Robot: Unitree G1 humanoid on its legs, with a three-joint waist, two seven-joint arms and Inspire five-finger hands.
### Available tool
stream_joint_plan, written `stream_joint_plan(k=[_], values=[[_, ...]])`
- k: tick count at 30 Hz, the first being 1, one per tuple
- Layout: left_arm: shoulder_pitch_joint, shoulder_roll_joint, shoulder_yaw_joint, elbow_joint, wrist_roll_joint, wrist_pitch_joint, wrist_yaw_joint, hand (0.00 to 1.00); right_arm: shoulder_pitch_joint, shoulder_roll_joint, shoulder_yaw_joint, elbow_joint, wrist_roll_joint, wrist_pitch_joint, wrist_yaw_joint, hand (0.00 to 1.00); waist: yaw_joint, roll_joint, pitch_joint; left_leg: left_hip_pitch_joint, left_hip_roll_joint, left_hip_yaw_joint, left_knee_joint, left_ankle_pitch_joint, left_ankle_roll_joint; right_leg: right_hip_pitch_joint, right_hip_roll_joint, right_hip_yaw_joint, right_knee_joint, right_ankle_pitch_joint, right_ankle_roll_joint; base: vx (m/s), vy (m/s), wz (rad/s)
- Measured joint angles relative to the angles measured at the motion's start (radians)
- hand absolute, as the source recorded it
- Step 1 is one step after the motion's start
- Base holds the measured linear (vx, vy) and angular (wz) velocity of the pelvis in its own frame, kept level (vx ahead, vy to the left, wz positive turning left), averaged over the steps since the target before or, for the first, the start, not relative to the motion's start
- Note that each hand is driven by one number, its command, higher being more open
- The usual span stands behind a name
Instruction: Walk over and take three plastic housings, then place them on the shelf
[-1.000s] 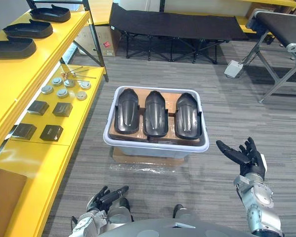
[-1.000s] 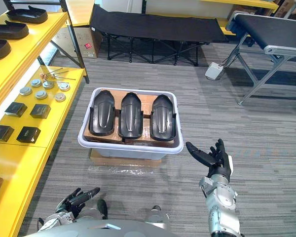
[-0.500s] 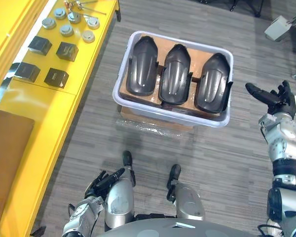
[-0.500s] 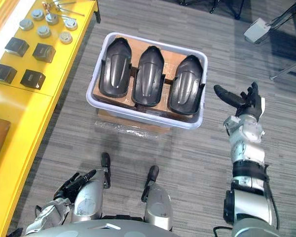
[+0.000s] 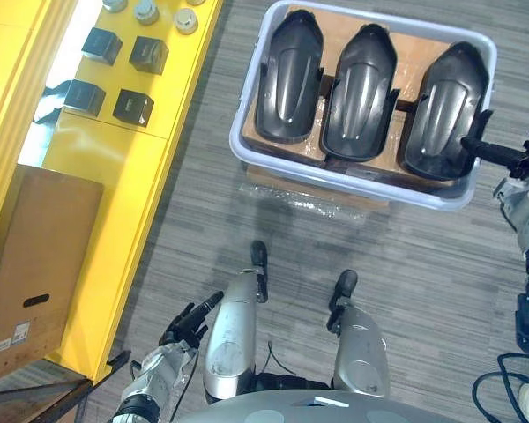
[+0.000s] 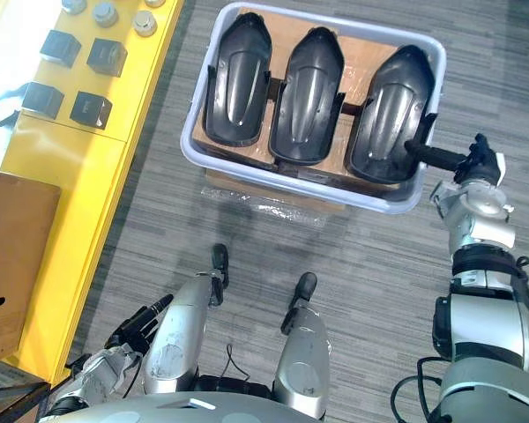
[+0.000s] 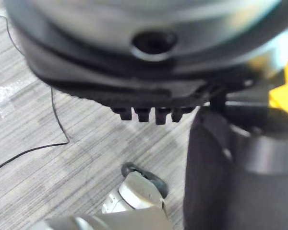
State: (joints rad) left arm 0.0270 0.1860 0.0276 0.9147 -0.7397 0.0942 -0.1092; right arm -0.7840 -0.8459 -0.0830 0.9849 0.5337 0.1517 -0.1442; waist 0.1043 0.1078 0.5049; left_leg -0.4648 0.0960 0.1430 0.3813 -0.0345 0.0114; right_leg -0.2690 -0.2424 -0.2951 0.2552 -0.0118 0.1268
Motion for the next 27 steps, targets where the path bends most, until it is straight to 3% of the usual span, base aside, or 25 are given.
stream_joint_plan(k=[2,7,13,18,23,27], values=[[-0.017,-0.010,-0.005,0.013,-0.006,-0.002,-0.008,1.00,-0.029,-0.025,0.018,0.024,0.005,0.019,0.000,0.00,0.009,0.014,0.006,-0.025,-0.001,-0.006,0.018,0.002,0.004,-0.035,-0.008,0.000,0.048,-0.020,-0.002,-0.03,-0.016,0.11],[-0.058,-0.036,0.002,0.020,-0.054,-0.006,-0.012,1.00,-0.048,-0.029,0.033,0.028,-0.007,0.055,-0.030,0.00,0.023,0.017,0.007,-0.117,0.002,-0.020,0.113,-0.014,0.004,-0.157,-0.043,0.002,0.242,-0.108,-0.013,-0.05,-0.049,0.12],[-0.064,-0.064,0.029,0.013,-0.088,-0.009,0.001,1.00,-0.048,-0.038,0.034,-0.011,-0.009,0.099,-0.031,0.00,0.001,0.021,0.010,-0.140,0.004,-0.027,0.138,-0.027,-0.015,-0.215,-0.068,0.002,0.355,-0.173,-0.031,-0.07,-0.071,0.03],[-0.064,-0.072,0.029,-0.019,-0.087,-0.011,0.013,1.00,-0.043,-0.005,0.012,-0.022,-0.016,0.132,-0.043,0.00,0.003,0.015,0.012,-0.114,0.004,-0.029,0.087,0.009,-0.021,-0.215,-0.074,-0.005,0.372,-0.186,-0.039,-0.03,-0.076,0.05],[-0.058,-0.081,0.026,-0.020,-0.074,-0.030,-0.007,1.00,-0.009,0.024,-0.035,-0.022,-0.018,0.126,-0.070,0.00,-0.001,0.009,0.014,-0.043,-0.019,-0.034,0.004,0.056,-0.024,-0.167,-0.092,-0.023,0.365,-0.191,-0.046,0.01,-0.061,0.13],[-0.056,-0.081,0.026,-0.022,-0.067,-0.050,-0.025,1.00,0.034,0.039,-0.063,-0.021,-0.021,0.122,-0.091,0.00,0.001,-0.013,0.013,-0.007,-0.021,-0.050,-0.033,0.073,-0.028,-0.124,-0.090,-0.046,0.349,-0.196,-0.046,0.01,-0.047,0.15]])
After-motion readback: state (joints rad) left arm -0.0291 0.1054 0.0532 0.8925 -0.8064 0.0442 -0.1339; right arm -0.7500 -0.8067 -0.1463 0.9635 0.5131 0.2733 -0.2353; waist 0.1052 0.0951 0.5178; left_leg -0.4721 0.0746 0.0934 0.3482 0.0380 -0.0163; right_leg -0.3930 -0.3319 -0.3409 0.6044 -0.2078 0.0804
